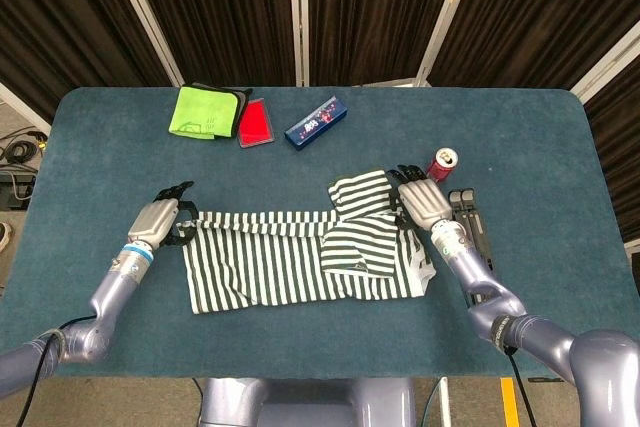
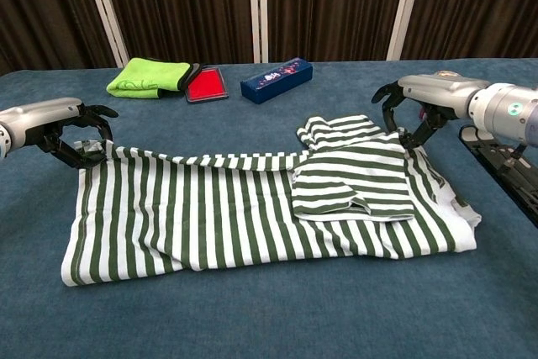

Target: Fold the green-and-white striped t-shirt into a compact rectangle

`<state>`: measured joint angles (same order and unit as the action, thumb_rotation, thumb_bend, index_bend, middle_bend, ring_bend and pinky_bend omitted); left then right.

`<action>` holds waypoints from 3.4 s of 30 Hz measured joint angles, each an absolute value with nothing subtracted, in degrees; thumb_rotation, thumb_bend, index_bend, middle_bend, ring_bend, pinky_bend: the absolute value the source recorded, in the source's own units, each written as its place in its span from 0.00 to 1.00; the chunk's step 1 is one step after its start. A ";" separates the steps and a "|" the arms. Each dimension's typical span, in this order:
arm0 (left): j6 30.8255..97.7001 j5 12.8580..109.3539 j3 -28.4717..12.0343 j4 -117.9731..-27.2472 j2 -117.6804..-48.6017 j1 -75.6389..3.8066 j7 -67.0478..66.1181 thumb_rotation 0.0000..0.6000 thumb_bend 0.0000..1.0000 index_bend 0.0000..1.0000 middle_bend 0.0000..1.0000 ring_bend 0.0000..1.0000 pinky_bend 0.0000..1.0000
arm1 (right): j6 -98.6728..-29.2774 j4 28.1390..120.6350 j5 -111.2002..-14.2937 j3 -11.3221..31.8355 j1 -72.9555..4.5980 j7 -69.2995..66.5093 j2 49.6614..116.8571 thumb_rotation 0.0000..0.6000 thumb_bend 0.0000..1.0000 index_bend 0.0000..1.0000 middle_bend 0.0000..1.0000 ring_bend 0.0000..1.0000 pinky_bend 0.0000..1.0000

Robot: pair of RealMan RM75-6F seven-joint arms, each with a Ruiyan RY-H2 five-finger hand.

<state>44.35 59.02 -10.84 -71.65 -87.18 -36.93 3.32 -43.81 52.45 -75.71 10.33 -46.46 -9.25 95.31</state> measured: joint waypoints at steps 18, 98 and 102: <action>42.82 58.26 -11.23 -66.62 -90.22 -37.64 4.18 1.00 0.40 0.34 0.00 0.00 0.00 | -42.01 47.54 -75.46 10.31 -47.52 -10.96 97.24 1.00 0.47 0.79 0.12 0.00 0.00; 74.77 65.83 -9.15 -96.13 -65.63 -14.99 -4.48 1.00 0.13 0.00 0.00 0.00 0.00 | -36.68 67.71 -49.32 14.86 -56.04 23.94 84.40 1.00 0.26 0.00 0.00 0.00 0.00; 74.55 65.66 -9.35 -95.79 -65.79 -15.08 -4.58 1.00 0.13 0.00 0.00 0.00 0.00 | -34.62 64.47 -45.80 14.78 -59.00 25.24 86.68 1.00 0.28 0.07 0.00 0.00 0.00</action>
